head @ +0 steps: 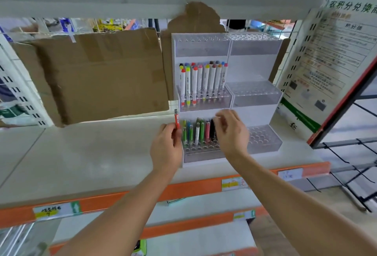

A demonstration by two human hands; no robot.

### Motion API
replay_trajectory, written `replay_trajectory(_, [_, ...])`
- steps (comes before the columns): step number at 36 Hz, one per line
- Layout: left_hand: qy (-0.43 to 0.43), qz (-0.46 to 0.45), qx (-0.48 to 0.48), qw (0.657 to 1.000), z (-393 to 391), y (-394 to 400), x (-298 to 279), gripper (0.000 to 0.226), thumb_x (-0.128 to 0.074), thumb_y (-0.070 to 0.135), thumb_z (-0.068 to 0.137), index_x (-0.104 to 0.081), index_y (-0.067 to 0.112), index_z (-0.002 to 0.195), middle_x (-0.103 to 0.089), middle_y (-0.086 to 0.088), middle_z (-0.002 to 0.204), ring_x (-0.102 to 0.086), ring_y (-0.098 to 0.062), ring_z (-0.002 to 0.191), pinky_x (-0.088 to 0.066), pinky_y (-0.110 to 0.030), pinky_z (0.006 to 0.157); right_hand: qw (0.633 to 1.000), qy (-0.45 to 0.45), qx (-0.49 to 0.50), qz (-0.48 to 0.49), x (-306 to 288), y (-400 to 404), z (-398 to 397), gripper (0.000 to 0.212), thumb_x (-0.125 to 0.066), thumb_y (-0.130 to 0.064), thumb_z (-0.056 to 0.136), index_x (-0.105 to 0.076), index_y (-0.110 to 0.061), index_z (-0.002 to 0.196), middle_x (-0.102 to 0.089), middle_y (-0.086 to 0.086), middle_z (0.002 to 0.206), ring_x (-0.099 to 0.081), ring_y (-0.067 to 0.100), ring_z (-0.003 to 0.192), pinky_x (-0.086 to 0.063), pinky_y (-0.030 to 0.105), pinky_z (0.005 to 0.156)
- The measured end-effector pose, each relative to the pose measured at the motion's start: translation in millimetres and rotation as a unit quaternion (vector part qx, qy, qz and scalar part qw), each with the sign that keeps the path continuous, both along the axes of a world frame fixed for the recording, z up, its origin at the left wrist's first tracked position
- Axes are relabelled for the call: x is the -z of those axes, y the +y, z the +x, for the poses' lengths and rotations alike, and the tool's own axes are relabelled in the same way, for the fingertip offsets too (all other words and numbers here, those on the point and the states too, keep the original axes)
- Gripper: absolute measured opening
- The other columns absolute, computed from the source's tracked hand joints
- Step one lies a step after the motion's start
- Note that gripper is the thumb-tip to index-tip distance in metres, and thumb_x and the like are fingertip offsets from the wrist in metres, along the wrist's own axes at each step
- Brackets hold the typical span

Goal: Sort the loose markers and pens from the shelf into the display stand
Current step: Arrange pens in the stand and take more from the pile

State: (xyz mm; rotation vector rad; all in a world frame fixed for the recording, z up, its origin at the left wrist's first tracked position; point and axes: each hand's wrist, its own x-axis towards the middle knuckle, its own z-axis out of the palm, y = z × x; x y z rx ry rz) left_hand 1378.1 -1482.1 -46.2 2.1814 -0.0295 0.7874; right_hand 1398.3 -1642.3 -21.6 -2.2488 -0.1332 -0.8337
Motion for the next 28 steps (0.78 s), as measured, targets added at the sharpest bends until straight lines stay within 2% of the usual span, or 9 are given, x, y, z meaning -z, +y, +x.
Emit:
replay_trajectory(2, [-0.015,0.010,0.026,0.999,-0.2,-1.0,-0.8,0.020,-0.047,0.018,0.094,-0.063,0.007,0.094,-0.057,-0.006,0.086,-0.054,-0.029,0.068,-0.042,-0.035,0.057,0.995,0.003,-0.104,0.007,-13.1,24.9,-2.8,0.011,-0.061,-0.020,0.091,-0.067,-0.012,0.095,-0.056,-0.009,0.087,-0.050,0.002,0.062,-0.040,0.017,0.056])
replay_trajectory(5, [-0.019,0.023,0.046,0.999,-1.1,-1.1,-3.5,0.023,-0.042,0.021,0.092,-0.061,0.009,0.093,-0.054,-0.003,0.086,-0.053,-0.027,0.068,-0.041,-0.034,0.056,0.984,0.018,-0.172,0.039,-24.8,53.1,-5.5,0.010,-0.065,-0.015,0.087,-0.068,-0.009,0.094,-0.059,-0.005,0.085,-0.054,0.008,0.067,-0.046,0.020,0.066])
replay_trajectory(7, [-0.022,0.026,0.053,0.998,-2.3,0.6,-5.4,0.024,-0.041,0.022,0.092,-0.061,0.010,0.092,-0.055,-0.002,0.087,-0.054,-0.026,0.069,-0.041,-0.034,0.056,0.982,0.029,-0.173,0.075,-27.4,60.1,-7.0,0.005,-0.063,-0.009,0.087,-0.067,-0.006,0.087,-0.059,-0.004,0.080,-0.055,0.013,0.073,-0.047,0.025,0.069])
replay_trajectory(9, [-0.017,0.027,0.058,0.998,-2.2,5.6,-4.4,0.027,-0.041,0.029,0.093,-0.063,0.013,0.096,-0.057,0.000,0.090,-0.057,-0.023,0.075,-0.044,-0.033,0.060,0.983,0.021,-0.153,0.103,-25.4,58.5,-6.7,0.008,-0.059,-0.006,0.089,-0.065,-0.005,0.083,-0.061,-0.002,0.074,-0.056,0.015,0.070,-0.047,0.028,0.067])
replay_trajectory(13, [0.018,0.026,0.028,0.999,0.0,21.1,2.9,0.049,-0.031,0.046,0.091,-0.061,0.015,0.114,-0.061,-0.001,0.102,-0.060,-0.022,0.095,-0.048,-0.036,0.072,0.990,-0.012,-0.096,0.105,-12.8,43.9,-4.3,0.011,-0.056,-0.007,0.091,-0.061,-0.006,0.082,-0.062,0.004,0.067,-0.057,0.020,0.062,-0.047,0.036,0.060])
replay_trajectory(18, [0.072,0.054,-0.015,0.996,2.0,37.3,17.2,0.031,-0.046,0.020,0.097,-0.059,0.011,0.123,-0.063,-0.008,0.118,-0.053,-0.028,0.112,-0.046,-0.039,0.082,0.994,0.002,-0.091,0.063,2.9,37.5,-3.8,0.011,-0.058,-0.007,0.091,-0.062,-0.007,0.082,-0.064,0.002,0.068,-0.058,0.019,0.062,-0.045,0.028,0.058])
replay_trajectory(23, [0.087,0.066,-0.022,0.994,3.7,44.3,23.9,0.031,-0.042,0.020,0.099,-0.059,0.011,0.123,-0.062,-0.009,0.119,-0.052,-0.030,0.112,-0.047,-0.040,0.082,0.991,0.018,-0.109,0.074,5.0,41.6,2.0,0.011,-0.057,-0.005,0.091,-0.062,-0.005,0.082,-0.062,0.002,0.065,-0.060,0.020,0.062,-0.048,0.032,0.060])
replay_trajectory(26, [0.088,0.069,-0.016,0.994,6.0,45.3,24.7,0.032,-0.040,0.022,0.099,-0.060,0.010,0.122,-0.062,-0.010,0.118,-0.052,-0.031,0.110,-0.046,-0.040,0.083,0.993,0.023,-0.114,0.029,5.7,45.3,2.6,0.011,-0.057,-0.006,0.091,-0.062,-0.004,0.082,-0.060,0.002,0.064,-0.052,0.017,0.057,-0.039,0.021,0.056])
replay_trajectory(28, [0.096,0.067,-0.018,0.993,8.0,45.4,24.7,0.033,-0.041,0.024,0.099,-0.060,0.010,0.122,-0.061,-0.010,0.118,-0.052,-0.030,0.111,-0.047,-0.040,0.083,0.993,0.032,-0.116,0.002,9.3,46.8,3.2,0.013,-0.056,-0.005,0.091,-0.060,-0.002,0.079,-0.059,0.005,0.063,-0.049,0.020,0.057,-0.034,0.025,0.054])
